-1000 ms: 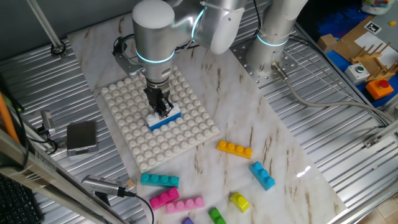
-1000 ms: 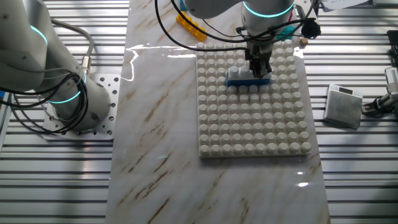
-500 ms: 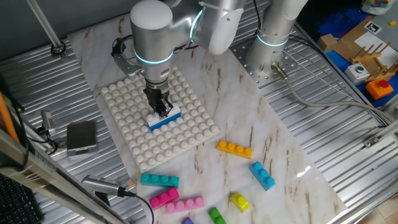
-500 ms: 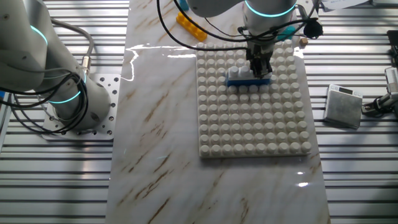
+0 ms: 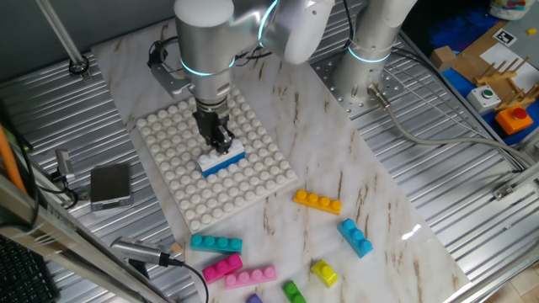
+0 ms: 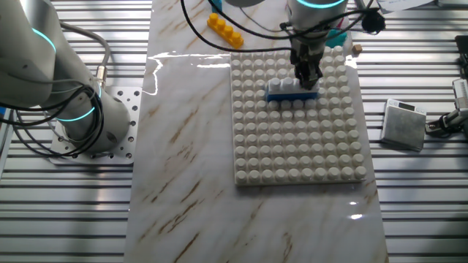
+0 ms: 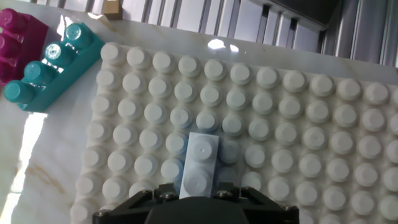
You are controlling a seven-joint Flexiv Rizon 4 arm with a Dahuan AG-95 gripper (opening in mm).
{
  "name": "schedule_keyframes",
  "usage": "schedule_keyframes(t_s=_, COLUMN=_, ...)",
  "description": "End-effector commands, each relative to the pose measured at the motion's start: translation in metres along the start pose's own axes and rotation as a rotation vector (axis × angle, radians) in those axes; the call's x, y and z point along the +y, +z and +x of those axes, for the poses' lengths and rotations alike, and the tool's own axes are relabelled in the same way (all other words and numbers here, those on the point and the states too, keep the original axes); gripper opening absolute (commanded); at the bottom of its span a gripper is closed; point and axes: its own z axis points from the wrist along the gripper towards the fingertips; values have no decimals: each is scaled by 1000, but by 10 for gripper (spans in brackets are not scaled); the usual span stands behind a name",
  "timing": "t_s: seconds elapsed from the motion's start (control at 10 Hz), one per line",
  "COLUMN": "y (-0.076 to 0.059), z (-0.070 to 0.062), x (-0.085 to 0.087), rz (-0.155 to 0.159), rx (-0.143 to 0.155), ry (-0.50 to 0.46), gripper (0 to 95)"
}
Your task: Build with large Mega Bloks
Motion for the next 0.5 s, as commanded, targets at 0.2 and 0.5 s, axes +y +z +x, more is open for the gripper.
schedule_keyframes(t_s=0.2, y=-7, z=0, x=-1, rz=-17, rx=1, ry=-3, gripper=0)
schedule_keyframes(t_s=0.5, y=0, z=-1, x=-3, rz=-20, rx=-1, ry=0, gripper=0)
